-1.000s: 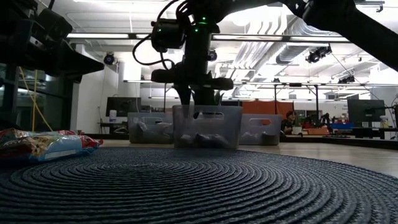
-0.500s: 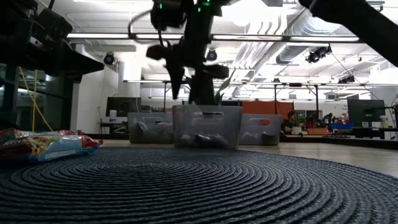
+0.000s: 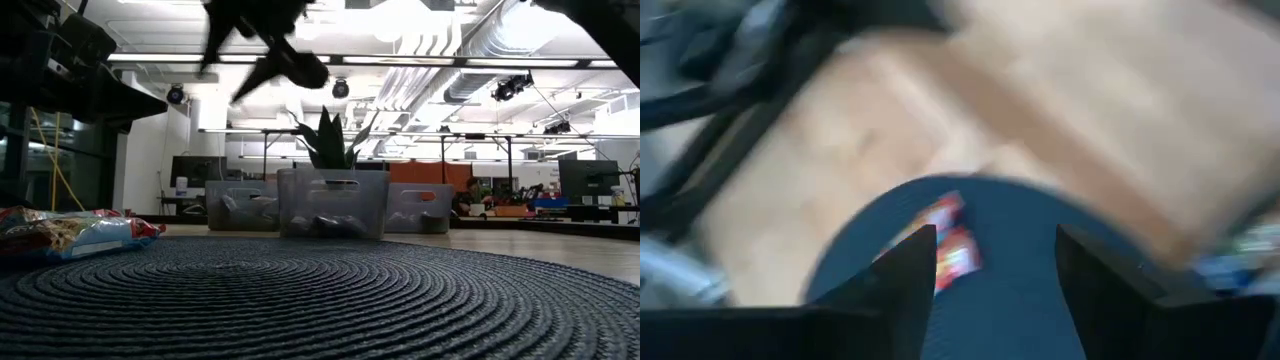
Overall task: Pick and place Granola Bars by type
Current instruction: Put the red granola bar into the right black bin
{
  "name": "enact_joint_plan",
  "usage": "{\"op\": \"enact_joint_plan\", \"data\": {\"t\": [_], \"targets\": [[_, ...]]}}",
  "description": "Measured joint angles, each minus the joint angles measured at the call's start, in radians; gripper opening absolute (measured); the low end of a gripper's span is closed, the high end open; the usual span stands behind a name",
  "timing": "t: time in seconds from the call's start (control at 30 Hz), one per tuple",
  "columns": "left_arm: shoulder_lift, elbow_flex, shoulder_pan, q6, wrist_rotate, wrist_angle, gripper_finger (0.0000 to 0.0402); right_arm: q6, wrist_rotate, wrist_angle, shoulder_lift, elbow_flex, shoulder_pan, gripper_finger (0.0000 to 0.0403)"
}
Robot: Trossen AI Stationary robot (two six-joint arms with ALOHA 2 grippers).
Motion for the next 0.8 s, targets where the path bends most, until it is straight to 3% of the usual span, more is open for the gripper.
{"op": "enact_joint_plan", "data": {"t": [0.23, 0.53, 0.8], "targets": [[0.000, 0.000, 0.000, 0.000, 0.000, 0.000, 0.0001, 0.061, 0.023, 0.081, 0.003, 0.000, 0.127, 0.0214], [0.000, 0.000, 0.000, 0.000, 0.000, -0.001, 0.0001, 0.282, 0.219, 0.096, 0.052, 0.001, 0.277, 0.0250], [0.000, 0.000, 0.000, 0.000, 0.000, 0.000, 0.0001, 0.467, 0.321, 0.212, 0.164, -0.001, 0.319, 0.0260]]}}
